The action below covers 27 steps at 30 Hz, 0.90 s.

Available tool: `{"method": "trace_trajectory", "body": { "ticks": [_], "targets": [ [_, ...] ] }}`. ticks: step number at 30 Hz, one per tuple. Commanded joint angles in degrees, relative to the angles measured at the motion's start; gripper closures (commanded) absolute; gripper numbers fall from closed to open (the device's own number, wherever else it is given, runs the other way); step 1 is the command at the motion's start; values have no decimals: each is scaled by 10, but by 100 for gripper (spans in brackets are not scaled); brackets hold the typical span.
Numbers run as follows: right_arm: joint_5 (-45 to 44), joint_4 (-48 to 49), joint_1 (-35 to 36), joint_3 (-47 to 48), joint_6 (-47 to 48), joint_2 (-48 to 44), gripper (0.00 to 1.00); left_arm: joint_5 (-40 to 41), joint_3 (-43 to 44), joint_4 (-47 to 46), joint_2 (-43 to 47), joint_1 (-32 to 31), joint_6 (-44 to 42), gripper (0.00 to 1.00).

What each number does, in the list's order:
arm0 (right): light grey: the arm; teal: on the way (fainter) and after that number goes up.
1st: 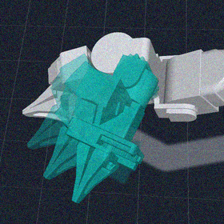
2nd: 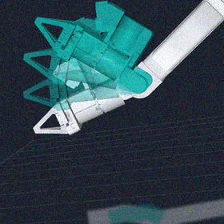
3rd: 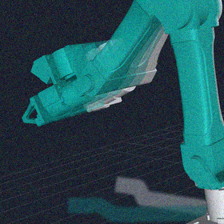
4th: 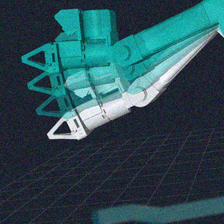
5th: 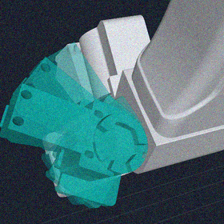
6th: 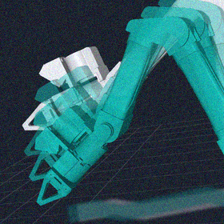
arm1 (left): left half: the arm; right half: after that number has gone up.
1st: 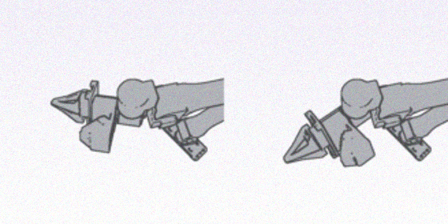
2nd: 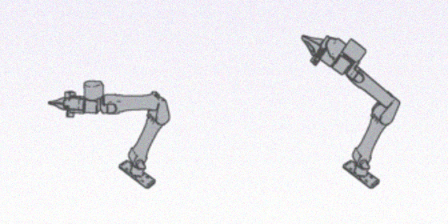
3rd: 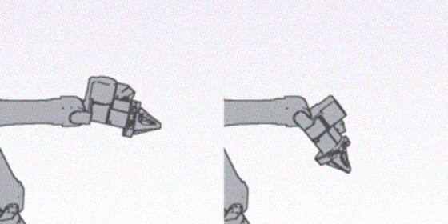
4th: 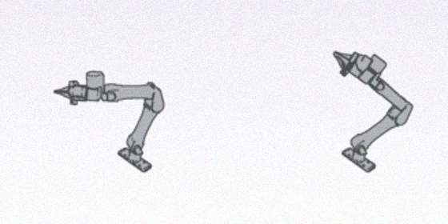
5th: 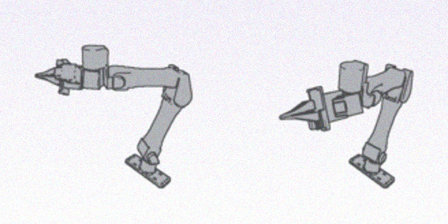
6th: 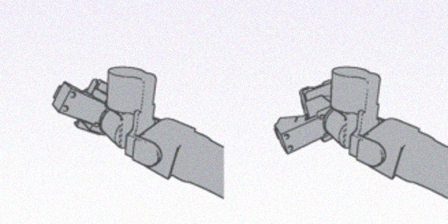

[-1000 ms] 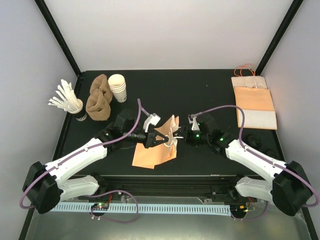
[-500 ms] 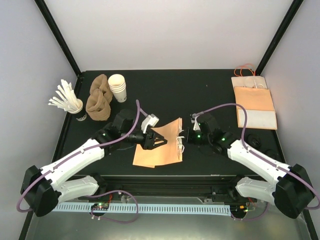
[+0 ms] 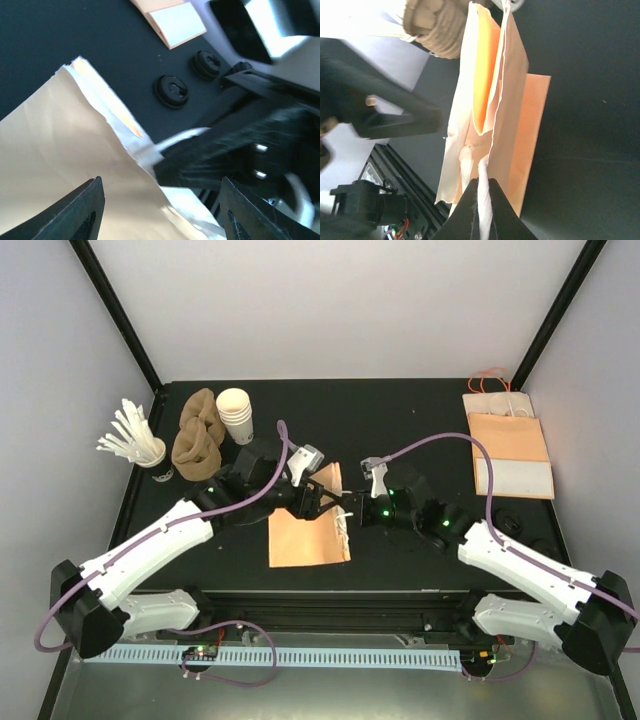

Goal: Pack the takeout coffee

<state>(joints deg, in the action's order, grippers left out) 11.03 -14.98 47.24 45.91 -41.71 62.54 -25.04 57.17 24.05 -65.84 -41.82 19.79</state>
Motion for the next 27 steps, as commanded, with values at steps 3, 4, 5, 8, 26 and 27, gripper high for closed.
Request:
{"method": "trace_trajectory", "body": {
  "ticks": [3,4,5,8,26,27],
  "targets": [
    [-71,40,48,34,42,-17,99,68,39,59,-7,-10,-2,35],
    [-76,40,53,36,43,-14,99,76,41,63,-7,-13,-1,34],
    [-81,40,57,39,41,-11,99,85,45,71,-9,-18,0,35],
    [-96,41,69,47,40,0,99,124,58,108,-22,-23,-1,37],
    [-216,-54,90,47,35,-7,98,309,154,286,-39,-23,-66,98],
    [-228,-66,90,46,34,-8,97,318,167,300,-41,-23,-71,98]
  ]
}}
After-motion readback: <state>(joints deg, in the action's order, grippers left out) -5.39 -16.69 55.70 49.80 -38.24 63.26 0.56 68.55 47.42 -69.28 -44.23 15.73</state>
